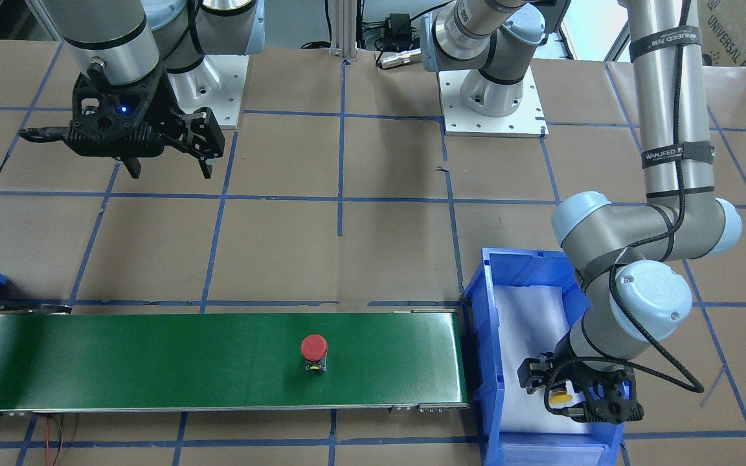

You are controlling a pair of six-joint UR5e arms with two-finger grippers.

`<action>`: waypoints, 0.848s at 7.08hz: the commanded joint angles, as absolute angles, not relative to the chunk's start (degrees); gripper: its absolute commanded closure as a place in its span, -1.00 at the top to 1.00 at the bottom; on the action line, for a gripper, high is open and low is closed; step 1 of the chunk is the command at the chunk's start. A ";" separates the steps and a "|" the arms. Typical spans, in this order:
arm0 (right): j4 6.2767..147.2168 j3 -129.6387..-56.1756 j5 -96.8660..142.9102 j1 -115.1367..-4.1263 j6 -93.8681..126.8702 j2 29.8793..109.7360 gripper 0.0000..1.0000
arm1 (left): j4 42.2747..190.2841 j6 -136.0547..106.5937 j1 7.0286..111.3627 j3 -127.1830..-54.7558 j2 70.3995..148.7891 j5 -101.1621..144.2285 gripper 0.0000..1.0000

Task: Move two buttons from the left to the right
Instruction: 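Lower the left gripper and grasp the yellow button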

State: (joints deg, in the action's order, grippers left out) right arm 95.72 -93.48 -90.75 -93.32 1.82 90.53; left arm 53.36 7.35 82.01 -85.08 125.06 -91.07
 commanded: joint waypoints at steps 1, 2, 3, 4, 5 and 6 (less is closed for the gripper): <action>95.63 -93.34 -90.18 -93.43 1.50 90.53 1.00 | 53.35 5.98 82.00 -84.99 125.86 -90.70 0.46; 95.54 -93.51 -90.09 -93.51 0.10 90.53 1.00 | 53.26 6.06 82.00 -84.99 125.95 -90.70 0.31; 95.54 -93.60 -90.09 -93.43 -0.35 90.53 1.00 | 52.13 6.15 82.00 -84.90 126.30 -90.79 0.15; 95.36 -93.69 -90.09 -93.43 -0.35 90.53 1.00 | 51.68 6.24 82.00 -84.90 126.65 -90.79 -0.04; 95.45 -93.69 -90.09 -93.43 -0.35 90.53 1.00 | 51.42 6.24 82.00 -84.82 126.56 -90.88 -0.26; 95.45 -93.69 -90.09 -93.51 -0.35 90.53 1.00 | 51.42 6.33 82.00 -86.47 126.48 -91.23 -0.41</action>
